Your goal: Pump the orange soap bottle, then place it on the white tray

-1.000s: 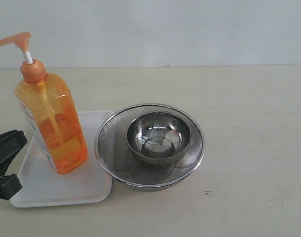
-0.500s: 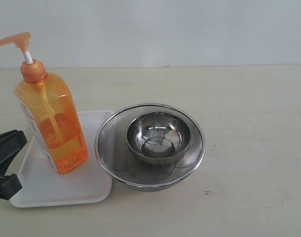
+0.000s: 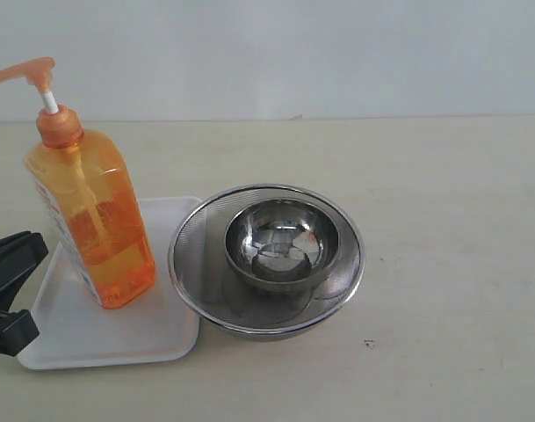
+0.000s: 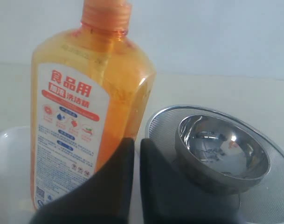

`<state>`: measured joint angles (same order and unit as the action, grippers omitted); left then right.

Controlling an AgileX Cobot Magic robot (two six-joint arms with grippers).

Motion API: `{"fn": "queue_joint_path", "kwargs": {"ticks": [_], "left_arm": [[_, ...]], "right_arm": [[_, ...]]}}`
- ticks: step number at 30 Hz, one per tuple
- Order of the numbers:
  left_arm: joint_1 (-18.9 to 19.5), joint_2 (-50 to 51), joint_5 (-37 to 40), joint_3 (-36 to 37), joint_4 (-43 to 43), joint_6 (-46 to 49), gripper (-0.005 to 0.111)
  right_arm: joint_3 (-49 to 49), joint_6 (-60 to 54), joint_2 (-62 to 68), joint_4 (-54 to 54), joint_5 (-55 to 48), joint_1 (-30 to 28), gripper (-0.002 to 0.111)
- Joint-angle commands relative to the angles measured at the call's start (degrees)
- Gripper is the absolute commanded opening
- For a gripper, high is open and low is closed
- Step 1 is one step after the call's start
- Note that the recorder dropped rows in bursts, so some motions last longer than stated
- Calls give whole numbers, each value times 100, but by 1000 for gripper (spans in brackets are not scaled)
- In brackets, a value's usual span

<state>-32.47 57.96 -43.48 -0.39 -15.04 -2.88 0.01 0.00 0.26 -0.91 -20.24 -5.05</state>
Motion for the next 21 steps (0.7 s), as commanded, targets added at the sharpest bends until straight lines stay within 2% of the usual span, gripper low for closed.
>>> {"fn": "queue_joint_path", "kwargs": {"ticks": [1,17,21], "left_arm": [[-26,2,-3,39,14,-51,5],[-26,2,-3,39,14,-51,5],[-26,2,-230,35,14,-53,5]], "right_arm": [[-1,-53,-26,23,23,-14,0],[-1,-53,-26,23,23,-14,0],[-1,-43,-26,23,23,-14,0]]}}
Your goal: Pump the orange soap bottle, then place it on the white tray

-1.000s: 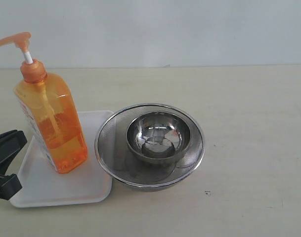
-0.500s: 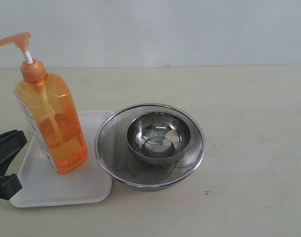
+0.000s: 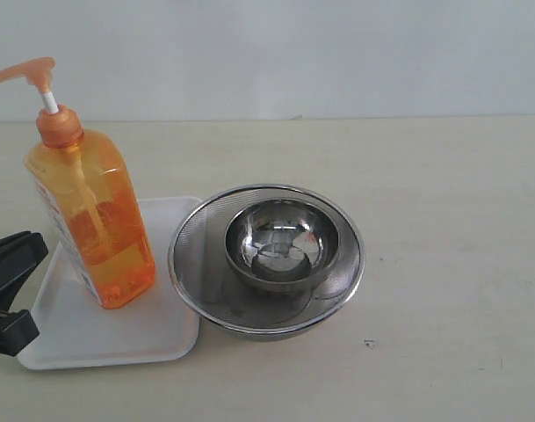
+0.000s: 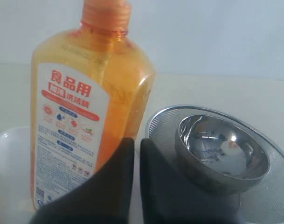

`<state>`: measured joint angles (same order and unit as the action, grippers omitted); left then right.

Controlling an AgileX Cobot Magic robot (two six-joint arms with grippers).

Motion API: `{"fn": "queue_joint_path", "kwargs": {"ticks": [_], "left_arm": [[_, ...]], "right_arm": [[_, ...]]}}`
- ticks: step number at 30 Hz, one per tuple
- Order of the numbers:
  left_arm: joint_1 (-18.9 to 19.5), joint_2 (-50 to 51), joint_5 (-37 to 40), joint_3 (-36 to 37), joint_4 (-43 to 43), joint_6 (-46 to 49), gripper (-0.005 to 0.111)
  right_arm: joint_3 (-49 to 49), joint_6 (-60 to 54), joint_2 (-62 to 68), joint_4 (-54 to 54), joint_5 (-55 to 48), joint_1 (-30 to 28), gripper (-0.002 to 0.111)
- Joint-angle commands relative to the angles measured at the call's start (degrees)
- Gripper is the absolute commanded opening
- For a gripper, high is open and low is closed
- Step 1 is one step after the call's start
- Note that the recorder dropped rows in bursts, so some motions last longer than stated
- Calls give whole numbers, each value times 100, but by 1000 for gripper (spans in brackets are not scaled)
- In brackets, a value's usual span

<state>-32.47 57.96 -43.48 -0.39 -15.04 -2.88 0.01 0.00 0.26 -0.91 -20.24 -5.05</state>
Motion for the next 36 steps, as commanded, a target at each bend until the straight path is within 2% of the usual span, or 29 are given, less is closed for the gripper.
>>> {"fn": "queue_joint_path", "kwargs": {"ticks": [1,6,13,19,22,26,29,31,34,35,36], "left_arm": [[-26,2,-343,35,14,-53,5],[-26,2,-302,35,315,-183,5],[-26,2,-381,35,1604,-1631,5],[-26,2,-779,35,2190,-2208,5],[-15,2,-691,-51,2172,-2208,5],[-14,2,-275,-199,1740,-1888,6],[-14,2,-103,-264,1764,-1817,20],[-14,2,39,-286,1752,-1877,38],[-14,2,28,-286,1709,-1877,74],[-14,2,15,-308,1599,-1877,81],[-14,2,15,-322,1504,-1851,84]], "right_arm": [[-1,-43,-26,23,23,-14,0],[-1,-43,-26,23,23,-14,0],[-1,-42,-26,23,23,-14,0],[-1,-32,-26,23,23,-14,0],[-1,-32,-26,23,23,-14,0],[-1,-32,-26,23,23,-14,0],[-1,-32,-26,23,23,-14,0],[-1,-32,-26,23,23,-14,0],[-1,-32,-26,23,23,-14,0],[-1,-43,-26,23,23,-14,0],[-1,-44,-26,23,23,-14,0]]}}
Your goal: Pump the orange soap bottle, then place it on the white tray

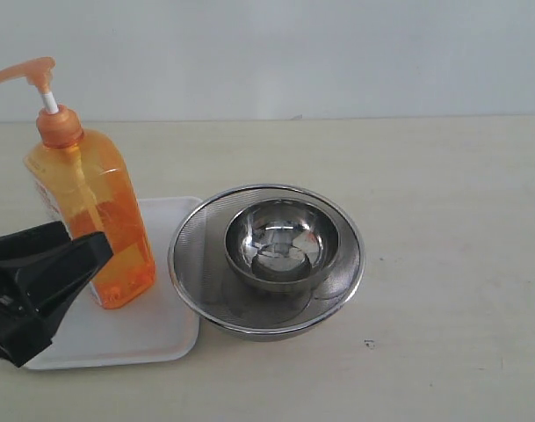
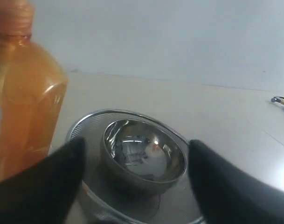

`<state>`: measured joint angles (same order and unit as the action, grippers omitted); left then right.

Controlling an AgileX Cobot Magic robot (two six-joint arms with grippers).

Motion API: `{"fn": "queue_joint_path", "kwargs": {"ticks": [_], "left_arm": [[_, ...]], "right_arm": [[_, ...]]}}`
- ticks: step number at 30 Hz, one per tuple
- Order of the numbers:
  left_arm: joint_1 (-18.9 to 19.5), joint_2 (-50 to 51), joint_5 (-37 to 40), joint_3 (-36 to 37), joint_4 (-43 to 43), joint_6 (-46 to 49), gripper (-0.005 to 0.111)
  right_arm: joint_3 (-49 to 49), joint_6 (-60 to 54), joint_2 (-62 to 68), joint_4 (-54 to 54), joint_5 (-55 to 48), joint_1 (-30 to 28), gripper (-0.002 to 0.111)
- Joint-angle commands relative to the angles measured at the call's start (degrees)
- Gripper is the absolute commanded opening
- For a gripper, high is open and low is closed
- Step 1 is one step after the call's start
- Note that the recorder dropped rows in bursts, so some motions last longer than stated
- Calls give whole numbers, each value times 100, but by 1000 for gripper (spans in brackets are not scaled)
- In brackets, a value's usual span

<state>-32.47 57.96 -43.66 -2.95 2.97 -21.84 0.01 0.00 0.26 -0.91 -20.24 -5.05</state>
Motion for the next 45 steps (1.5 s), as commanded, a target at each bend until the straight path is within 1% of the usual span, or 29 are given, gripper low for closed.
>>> {"fn": "queue_joint_path", "kwargs": {"ticks": [1,5,8,12,18,21,26,30,34,39,45], "left_arm": [[-14,2,45,-77,-460,137,85],[-14,2,45,-206,-1192,798,84],[-14,44,69,-325,-1461,1155,84],[-14,328,68,-508,-1461,1156,84],[-14,1226,18,-770,-1585,1074,84],[-14,1652,-269,-888,-1585,983,84],[-14,2064,-492,-993,-1612,899,84],[-14,2150,-669,-993,-1756,948,84],[-14,2150,-692,-993,-1952,1257,84],[-14,2150,-692,-993,-2206,1630,78],[-14,2150,-726,-993,-2700,1948,74]], "right_arm": [[-1,-44,-26,23,23,-14,0],[-1,-44,-26,23,23,-14,0],[-1,-44,-26,23,23,-14,0],[-1,-34,-26,23,23,-14,0],[-1,-34,-26,23,23,-14,0],[-1,-34,-26,23,23,-14,0],[-1,-34,-26,23,23,-14,0],[-1,-34,-26,23,23,-14,0],[-1,-34,-26,23,23,-14,0],[-1,-34,-26,5,23,-14,0],[-1,-34,-26,4,60,-14,0]]}}
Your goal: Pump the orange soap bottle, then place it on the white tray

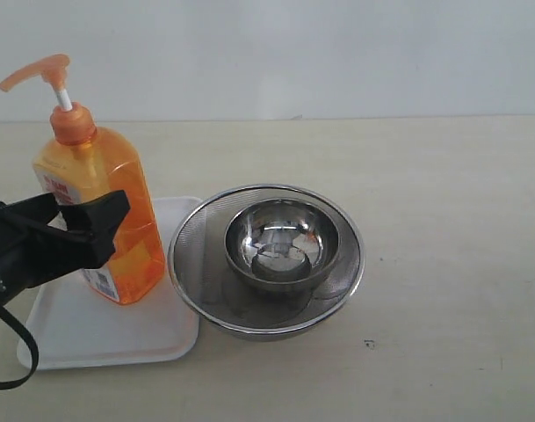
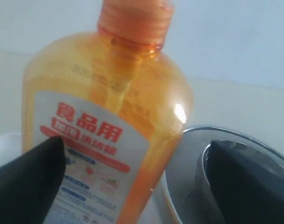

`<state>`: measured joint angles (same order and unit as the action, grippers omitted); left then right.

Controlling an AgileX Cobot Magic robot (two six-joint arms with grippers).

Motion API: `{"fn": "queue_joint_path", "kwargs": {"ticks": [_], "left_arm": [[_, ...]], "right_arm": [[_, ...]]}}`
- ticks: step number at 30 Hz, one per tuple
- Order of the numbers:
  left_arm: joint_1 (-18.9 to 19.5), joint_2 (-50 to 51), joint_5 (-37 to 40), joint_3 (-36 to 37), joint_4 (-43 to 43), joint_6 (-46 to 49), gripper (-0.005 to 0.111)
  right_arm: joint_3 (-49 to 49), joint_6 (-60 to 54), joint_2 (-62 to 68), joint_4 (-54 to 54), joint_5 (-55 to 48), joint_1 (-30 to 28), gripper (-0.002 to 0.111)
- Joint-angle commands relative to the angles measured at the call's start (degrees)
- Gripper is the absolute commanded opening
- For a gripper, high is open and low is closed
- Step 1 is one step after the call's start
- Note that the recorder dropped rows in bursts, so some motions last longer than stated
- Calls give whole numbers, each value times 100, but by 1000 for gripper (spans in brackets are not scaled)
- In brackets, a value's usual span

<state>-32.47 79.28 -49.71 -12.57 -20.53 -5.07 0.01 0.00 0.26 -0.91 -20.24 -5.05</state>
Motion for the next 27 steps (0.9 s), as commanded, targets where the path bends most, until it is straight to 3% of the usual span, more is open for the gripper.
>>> {"fn": "queue_joint_path", "kwargs": {"ticks": [1,5,6,10,14,17,23,25,27], "left_arm": [[-14,19,-144,-32,-439,347,74],[-14,19,-150,-32,-515,404,63],[-14,19,-173,-32,-515,537,53],[-14,19,-303,-32,-515,808,32],[-14,19,-586,-32,-501,1285,4],[-14,19,-639,-32,-601,1502,5],[-14,-100,46,-32,-604,725,6],[-14,-205,177,-32,-417,725,14],[-14,-437,605,-21,-109,345,31]], "right_arm": [[-1,-34,-26,4,60,-14,0],[-1,-34,-26,4,60,-14,0],[-1,-34,-26,4,60,-14,0],[-1,-34,-26,4,60,-14,0],[-1,-34,-26,4,60,-14,0],[-1,-34,-26,4,60,-14,0],[-1,-51,-26,4,59,-14,0],[-1,-51,-26,4,59,-14,0],[-1,-41,-26,4,59,-14,0]]}}
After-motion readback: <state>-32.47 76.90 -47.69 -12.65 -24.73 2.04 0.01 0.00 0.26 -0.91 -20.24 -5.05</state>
